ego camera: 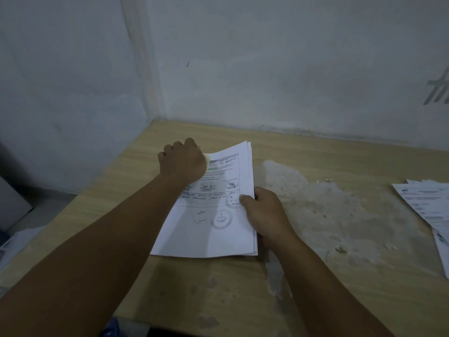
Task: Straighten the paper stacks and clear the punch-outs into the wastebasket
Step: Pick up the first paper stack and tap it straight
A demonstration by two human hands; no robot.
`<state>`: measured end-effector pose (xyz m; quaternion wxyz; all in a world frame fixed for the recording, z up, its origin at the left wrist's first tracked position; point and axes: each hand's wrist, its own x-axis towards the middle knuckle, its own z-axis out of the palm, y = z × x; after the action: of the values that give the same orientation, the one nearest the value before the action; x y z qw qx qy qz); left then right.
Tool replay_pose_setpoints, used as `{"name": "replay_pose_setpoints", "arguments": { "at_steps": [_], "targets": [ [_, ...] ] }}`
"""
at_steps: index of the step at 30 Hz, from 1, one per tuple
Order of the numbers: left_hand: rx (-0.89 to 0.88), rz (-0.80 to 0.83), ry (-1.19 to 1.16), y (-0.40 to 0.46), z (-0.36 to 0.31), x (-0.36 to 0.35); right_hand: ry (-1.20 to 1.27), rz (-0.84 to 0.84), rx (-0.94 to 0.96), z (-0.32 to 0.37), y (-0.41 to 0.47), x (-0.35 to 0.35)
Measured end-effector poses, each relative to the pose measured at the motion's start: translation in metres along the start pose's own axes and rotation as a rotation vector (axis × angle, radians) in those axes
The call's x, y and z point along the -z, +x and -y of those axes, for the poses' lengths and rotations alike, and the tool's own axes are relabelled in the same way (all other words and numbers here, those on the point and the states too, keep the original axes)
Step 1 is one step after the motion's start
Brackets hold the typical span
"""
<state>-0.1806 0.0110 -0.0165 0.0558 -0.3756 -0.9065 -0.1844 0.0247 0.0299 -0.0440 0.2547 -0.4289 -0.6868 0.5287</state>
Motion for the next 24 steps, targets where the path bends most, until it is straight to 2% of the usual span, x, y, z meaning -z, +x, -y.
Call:
{"name": "replay_pose_setpoints", "arguments": {
  "at_steps": [4,6,10,12,14,15,17,20,24],
  "targets": [
    [-0.169,-0.191,0.261,-0.015,-0.001,-0.02,-0.016,0.003,-0.013,-0.003,0.002,-0.001],
    [-0.222,-0.172,0.344,-0.022,-0.004,-0.03,-0.014,-0.007,-0.006,-0.004,0.003,0.0],
    [-0.149,-0.093,0.294,-0.019,-0.01,-0.024,-0.018,0.01,0.003,-0.005,0.005,0.002],
    [-0.03,-0.059,0.103,-0.006,-0.009,-0.013,-0.018,0.021,-0.006,-0.006,0.005,0.002],
    [0.138,0.059,-0.245,0.005,-0.003,0.007,-0.016,0.016,-0.013,-0.007,0.006,0.002],
    [0.176,0.085,-0.406,0.007,0.002,0.014,-0.012,0.013,-0.016,-0.007,0.006,0.002],
    [0.189,0.035,-0.626,0.003,0.009,0.024,-0.009,0.01,-0.023,-0.007,0.005,0.001],
    [0.199,-0.056,-0.781,-0.005,0.01,0.028,0.012,0.002,-0.021,-0.006,0.005,0.003],
    [0.232,-0.136,-0.857,-0.006,0.007,0.032,0.007,-0.031,-0.007,-0.006,0.005,0.012]
  ]
}}
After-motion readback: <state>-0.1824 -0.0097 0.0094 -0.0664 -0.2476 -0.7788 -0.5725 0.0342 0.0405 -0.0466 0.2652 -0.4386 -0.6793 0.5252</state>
